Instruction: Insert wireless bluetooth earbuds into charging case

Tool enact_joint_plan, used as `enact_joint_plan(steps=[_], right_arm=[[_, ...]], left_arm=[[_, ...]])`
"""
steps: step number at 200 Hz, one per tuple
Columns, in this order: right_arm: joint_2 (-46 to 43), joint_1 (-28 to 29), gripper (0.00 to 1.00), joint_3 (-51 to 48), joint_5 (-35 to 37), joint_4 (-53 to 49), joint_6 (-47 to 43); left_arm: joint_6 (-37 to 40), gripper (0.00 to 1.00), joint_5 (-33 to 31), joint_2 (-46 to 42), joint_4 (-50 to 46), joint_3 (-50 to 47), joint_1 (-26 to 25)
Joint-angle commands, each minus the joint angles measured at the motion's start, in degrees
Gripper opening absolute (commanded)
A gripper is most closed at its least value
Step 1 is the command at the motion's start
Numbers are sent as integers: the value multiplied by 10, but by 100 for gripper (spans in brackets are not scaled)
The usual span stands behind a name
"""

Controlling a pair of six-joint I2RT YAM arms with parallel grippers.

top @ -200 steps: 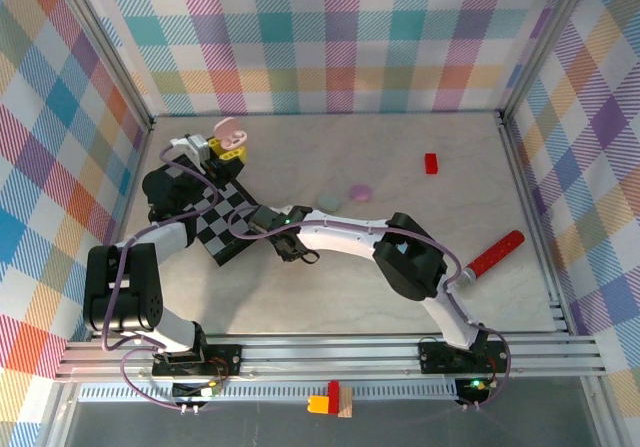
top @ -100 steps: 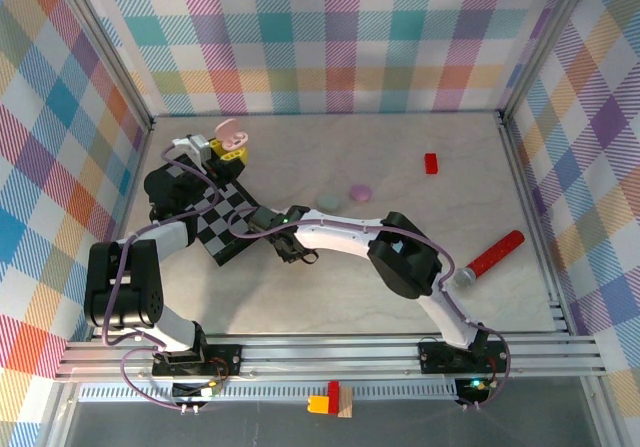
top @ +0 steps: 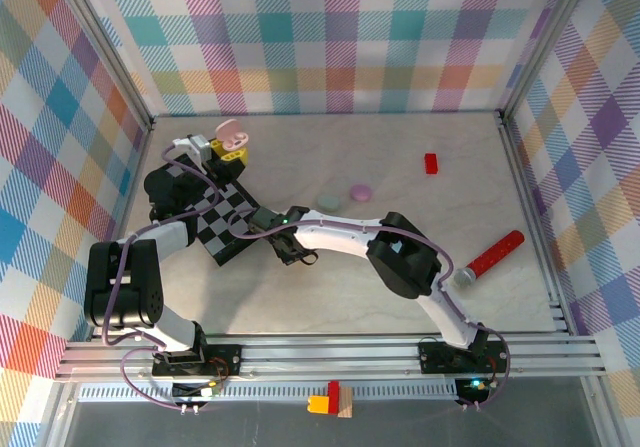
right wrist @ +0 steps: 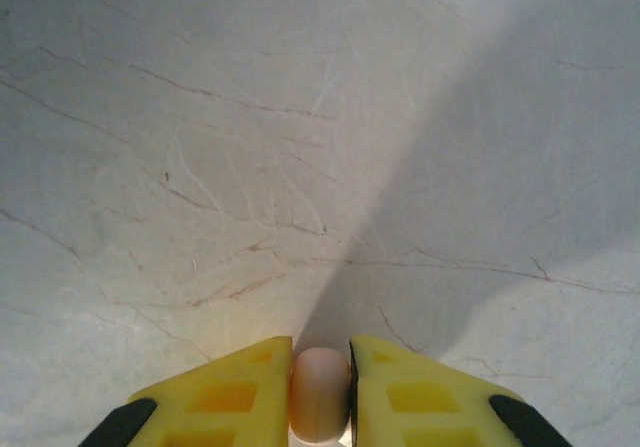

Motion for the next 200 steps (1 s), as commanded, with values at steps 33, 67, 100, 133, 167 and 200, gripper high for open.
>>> enact_joint_plan(steps=[33,67,100,133,167,200], right_arm=[[-190,1,18,-124,10,95,11],[-313,-12,19,-197,-3,173,1],[-420,-43,19,-255,-86,279,-8],[-466,-73,18,-261,-166,343,-31],[-468,-98,17,-240,-216,374,-32],[-452,-114,17,-211,-250,383,-32]], left_arm=[[27,38,16,2,30,-1,-31],[36,38,36,12,29,3,-66],[51,38,33,16,29,2,-104],[77,37,13,20,27,-5,-143],[90,36,8,30,18,-4,-173],[98,36,3,34,18,-9,-197]])
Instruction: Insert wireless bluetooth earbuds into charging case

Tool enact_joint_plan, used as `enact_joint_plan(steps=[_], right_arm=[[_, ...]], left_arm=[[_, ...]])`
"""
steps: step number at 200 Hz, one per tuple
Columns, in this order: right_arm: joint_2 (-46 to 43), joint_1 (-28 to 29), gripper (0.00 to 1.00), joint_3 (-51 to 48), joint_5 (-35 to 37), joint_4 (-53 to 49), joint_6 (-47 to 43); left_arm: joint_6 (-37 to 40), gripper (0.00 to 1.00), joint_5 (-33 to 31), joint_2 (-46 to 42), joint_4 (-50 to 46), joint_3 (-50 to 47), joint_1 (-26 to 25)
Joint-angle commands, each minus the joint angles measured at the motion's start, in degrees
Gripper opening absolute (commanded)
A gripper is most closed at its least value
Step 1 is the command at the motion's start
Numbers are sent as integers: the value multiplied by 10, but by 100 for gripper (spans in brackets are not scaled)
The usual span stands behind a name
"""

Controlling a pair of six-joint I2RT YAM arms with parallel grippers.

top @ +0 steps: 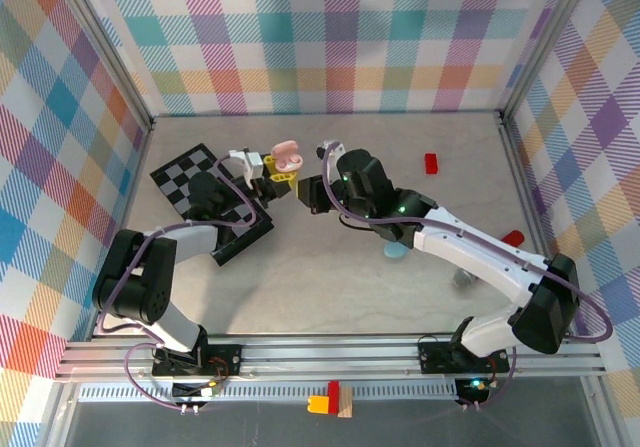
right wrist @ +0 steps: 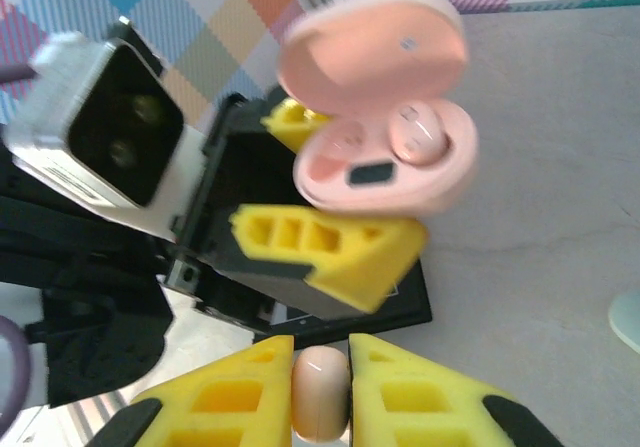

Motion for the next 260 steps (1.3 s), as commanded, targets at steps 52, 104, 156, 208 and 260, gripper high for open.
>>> enact_joint_plan(steps=[52,104,156,208,260], right_arm=[[51,-26,17,81,-67,30,-11],[75,-37,17,90,-62,23,-11],[88,-40,17,88,-67,19,-7],[94,-44,20,79,-65,19,2],[93,-47,22,75,-48,-3,3]], left_arm=[[26,36,-5,4,18,-10,-40],[25,37,-2,-7,18,-16,-45],[22,37,5,-9,23,-19,-48],[21,37,2,-23,20,-22,-48],[21,37,4,-50,11,-26,-48]])
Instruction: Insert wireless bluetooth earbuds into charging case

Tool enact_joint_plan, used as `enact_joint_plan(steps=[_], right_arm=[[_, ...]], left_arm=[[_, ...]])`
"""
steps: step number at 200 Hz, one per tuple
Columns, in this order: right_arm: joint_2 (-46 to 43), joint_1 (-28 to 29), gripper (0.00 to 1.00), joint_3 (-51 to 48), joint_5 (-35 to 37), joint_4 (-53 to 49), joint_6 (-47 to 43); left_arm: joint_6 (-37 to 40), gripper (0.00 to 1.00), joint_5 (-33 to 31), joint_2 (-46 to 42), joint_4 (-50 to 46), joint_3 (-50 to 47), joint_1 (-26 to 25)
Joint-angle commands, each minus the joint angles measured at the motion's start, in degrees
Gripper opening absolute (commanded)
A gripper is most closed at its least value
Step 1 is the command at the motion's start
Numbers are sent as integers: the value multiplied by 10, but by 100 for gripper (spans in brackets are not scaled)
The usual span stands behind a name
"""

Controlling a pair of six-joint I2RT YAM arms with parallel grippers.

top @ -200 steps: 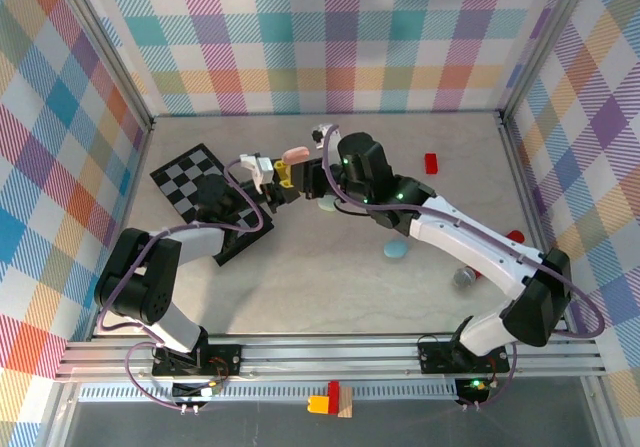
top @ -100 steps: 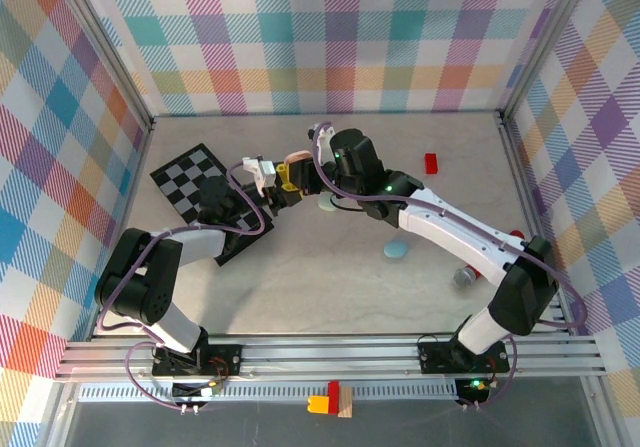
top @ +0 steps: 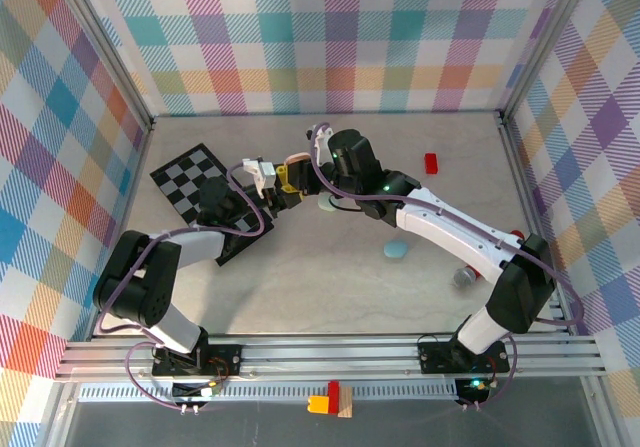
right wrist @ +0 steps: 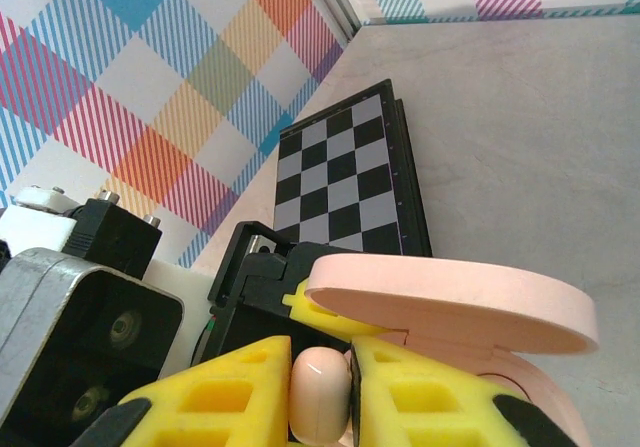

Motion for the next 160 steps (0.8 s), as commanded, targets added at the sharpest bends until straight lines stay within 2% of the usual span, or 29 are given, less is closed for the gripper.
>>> enact_joint_plan(steps=[1,160], right_arm=[[4,-6,22,4,11,-19,5],[-2,-7,26,15,12,-24,11]], left_arm=[[6,37,11,-38,28,-3,-7],[6,37,16,-52,17,-3,-7]])
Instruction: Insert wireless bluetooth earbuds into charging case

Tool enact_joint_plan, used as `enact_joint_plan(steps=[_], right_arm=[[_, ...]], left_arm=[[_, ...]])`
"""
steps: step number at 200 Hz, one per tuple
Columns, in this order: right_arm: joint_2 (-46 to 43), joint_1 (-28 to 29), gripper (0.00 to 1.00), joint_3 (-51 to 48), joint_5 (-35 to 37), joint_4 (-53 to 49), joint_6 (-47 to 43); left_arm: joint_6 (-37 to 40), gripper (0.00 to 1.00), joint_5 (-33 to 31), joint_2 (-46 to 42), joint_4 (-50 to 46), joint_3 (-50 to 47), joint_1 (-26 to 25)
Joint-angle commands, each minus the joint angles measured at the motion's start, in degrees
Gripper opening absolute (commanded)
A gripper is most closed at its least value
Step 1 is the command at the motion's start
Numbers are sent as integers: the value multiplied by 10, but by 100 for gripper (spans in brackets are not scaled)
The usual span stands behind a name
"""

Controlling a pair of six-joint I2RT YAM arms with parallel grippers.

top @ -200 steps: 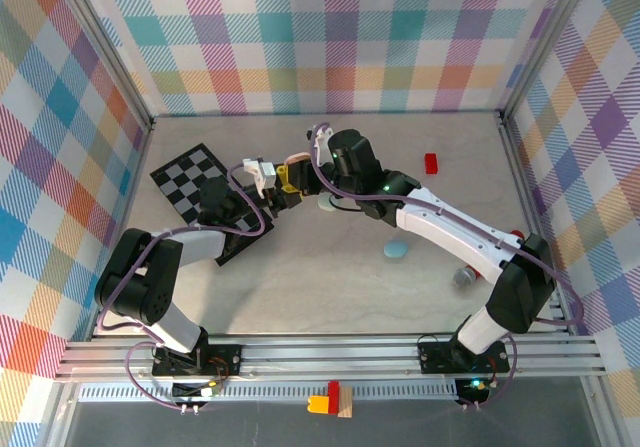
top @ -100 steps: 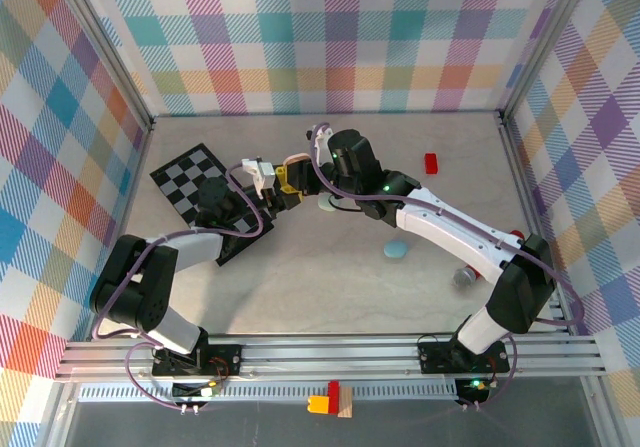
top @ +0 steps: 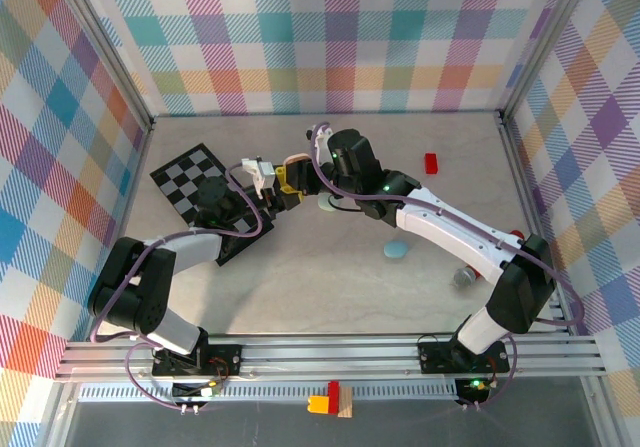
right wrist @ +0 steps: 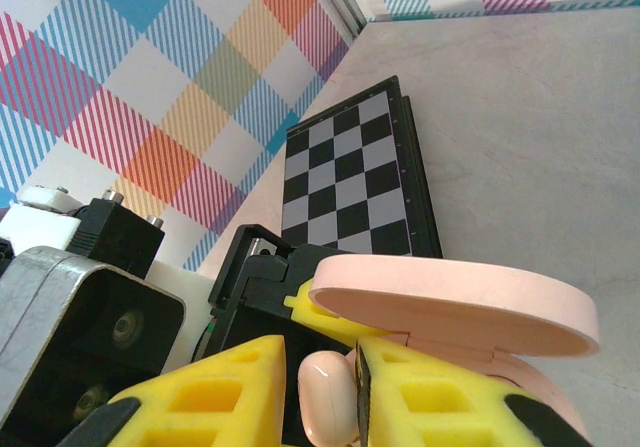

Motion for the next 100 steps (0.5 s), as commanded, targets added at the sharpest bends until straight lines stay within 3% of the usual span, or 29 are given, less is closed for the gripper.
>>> enact_joint_plan(steps=[1,100], right_arm=[[-2,-8,26,11,17,-21,-1],[-30,-8,30,10,-6,5,-14]], left_arm=[[6,37,20,-27,60,1,-7],[5,37,22,-20,60,-1,-7]])
